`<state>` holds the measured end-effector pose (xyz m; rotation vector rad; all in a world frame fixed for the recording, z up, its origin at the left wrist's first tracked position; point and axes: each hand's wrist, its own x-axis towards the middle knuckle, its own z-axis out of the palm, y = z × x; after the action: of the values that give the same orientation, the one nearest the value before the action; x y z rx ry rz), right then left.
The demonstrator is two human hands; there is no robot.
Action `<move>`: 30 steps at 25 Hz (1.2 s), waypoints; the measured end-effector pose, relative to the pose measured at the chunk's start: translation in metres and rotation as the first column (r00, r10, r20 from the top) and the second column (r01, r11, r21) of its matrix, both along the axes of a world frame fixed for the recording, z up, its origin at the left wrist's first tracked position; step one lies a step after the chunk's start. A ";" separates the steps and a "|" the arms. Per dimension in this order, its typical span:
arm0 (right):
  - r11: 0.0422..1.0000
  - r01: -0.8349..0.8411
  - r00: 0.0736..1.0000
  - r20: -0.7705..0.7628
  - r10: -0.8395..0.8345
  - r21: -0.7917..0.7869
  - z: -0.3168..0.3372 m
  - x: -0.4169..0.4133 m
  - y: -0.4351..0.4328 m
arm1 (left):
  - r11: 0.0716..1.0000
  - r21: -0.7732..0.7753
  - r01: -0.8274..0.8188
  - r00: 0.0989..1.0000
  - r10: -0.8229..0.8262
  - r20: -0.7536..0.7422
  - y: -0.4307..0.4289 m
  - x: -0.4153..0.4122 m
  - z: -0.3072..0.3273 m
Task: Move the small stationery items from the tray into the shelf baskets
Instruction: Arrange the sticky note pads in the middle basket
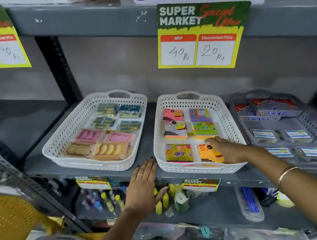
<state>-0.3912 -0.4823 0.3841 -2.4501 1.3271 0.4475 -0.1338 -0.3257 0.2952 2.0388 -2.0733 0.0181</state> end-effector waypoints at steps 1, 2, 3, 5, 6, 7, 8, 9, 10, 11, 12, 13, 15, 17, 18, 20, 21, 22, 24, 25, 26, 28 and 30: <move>1.000 0.009 1.000 -0.025 -0.009 -0.002 0.000 0.001 0.000 | 1.000 0.001 -0.004 1.000 0.004 0.002 0.000 0.000 0.000; 1.000 0.020 0.999 -0.037 -0.020 -0.006 0.000 0.002 0.000 | 1.000 0.004 -0.007 1.000 0.007 0.002 0.000 0.000 -0.001; 1.000 0.027 0.999 -0.044 -0.027 -0.014 0.001 0.002 0.000 | 1.000 0.003 -0.007 1.000 0.007 0.000 0.000 0.000 -0.001; 0.999 0.031 0.998 -0.056 -0.033 -0.038 0.003 0.002 0.001 | 1.000 -0.008 -0.005 1.000 0.005 0.005 0.000 0.000 -0.003; 0.999 0.031 0.998 -0.060 -0.033 -0.041 0.004 0.001 0.001 | 1.000 -0.010 -0.005 1.000 0.005 0.007 0.000 0.000 -0.003; 0.999 0.027 0.997 -0.066 -0.030 -0.039 0.005 0.001 0.002 | 1.000 -0.014 -0.006 1.000 0.007 0.009 0.000 -0.001 -0.003; 0.999 0.022 0.997 -0.071 -0.025 -0.038 0.006 0.001 0.003 | 1.000 -0.016 -0.008 1.000 0.008 0.009 0.000 -0.001 -0.003; 0.999 0.014 0.997 -0.078 -0.017 -0.038 0.006 0.001 0.002 | 1.000 -0.019 -0.008 1.000 0.009 0.009 0.000 -0.001 -0.002; 0.999 0.006 0.996 -0.083 -0.009 -0.038 0.006 0.001 0.002 | 1.000 -0.019 -0.007 1.000 0.007 0.008 0.000 -0.002 -0.002; 0.999 -0.001 0.996 -0.087 -0.002 -0.040 0.006 0.001 0.002 | 1.000 -0.017 -0.007 1.000 0.007 0.008 0.000 -0.002 -0.003; 0.999 -0.003 0.996 -0.087 -0.001 -0.042 0.005 0.000 0.002 | 1.000 -0.014 -0.007 1.000 0.007 0.007 0.000 -0.002 -0.003; 0.999 -0.002 0.996 -0.088 -0.002 -0.042 0.005 0.000 0.002 | 1.000 -0.011 -0.006 1.000 0.006 0.003 0.000 -0.002 -0.002; 0.999 0.011 0.996 -0.086 -0.014 -0.038 0.006 0.001 0.002 | 1.000 -0.007 -0.001 1.000 0.001 -0.008 -0.001 -0.002 -0.002; 0.999 0.037 0.995 -0.089 -0.039 -0.031 0.005 0.002 0.001 | 1.000 -0.019 0.009 1.000 -0.009 -0.006 -0.001 -0.001 -0.004; 0.999 0.048 0.994 -0.094 -0.050 -0.026 0.006 0.003 0.001 | 0.999 -0.028 0.016 1.000 -0.016 -0.002 -0.001 -0.001 -0.005; 0.998 0.053 0.992 -0.112 -0.054 -0.016 0.011 0.005 0.003 | 0.999 -0.045 0.026 1.000 -0.026 0.009 -0.001 0.000 -0.007; 0.999 0.045 0.994 -0.101 -0.047 -0.022 0.016 0.009 0.005 | 0.998 -0.055 0.031 0.999 -0.030 0.015 -0.001 0.002 -0.009; 0.998 0.047 0.996 -0.067 -0.051 -0.051 0.025 0.011 0.007 | 0.997 -0.062 0.043 0.999 -0.042 0.016 -0.003 0.001 -0.009; 0.983 0.028 0.997 0.079 -0.013 -0.181 0.049 0.030 0.018 | 0.994 -0.096 0.058 0.998 -0.055 0.031 -0.001 0.003 -0.008; 0.968 0.006 0.982 0.185 0.041 -0.249 0.062 0.046 0.027 | 0.991 -0.114 0.064 0.997 -0.060 0.040 0.004 0.005 -0.008; 0.956 -0.018 0.950 0.293 0.108 -0.293 0.076 0.065 0.040 | 0.990 -0.125 0.071 0.997 -0.066 0.039 0.010 0.006 -0.008; 0.942 -0.119 0.855 0.451 0.258 -0.312 0.096 0.110 0.072 | 0.989 -0.138 0.053 0.999 -0.054 -0.001 0.034 0.011 -0.019; 0.920 -0.259 0.766 0.517 0.381 -0.295 0.099 0.156 0.106 | 0.992 -0.127 -0.026 0.999 0.021 -0.041 0.070 0.021 -0.042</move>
<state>-0.2357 -0.3767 0.4830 -2.6786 0.7273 -0.3639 -0.1126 -0.2555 0.2528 1.9718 -1.9715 0.1106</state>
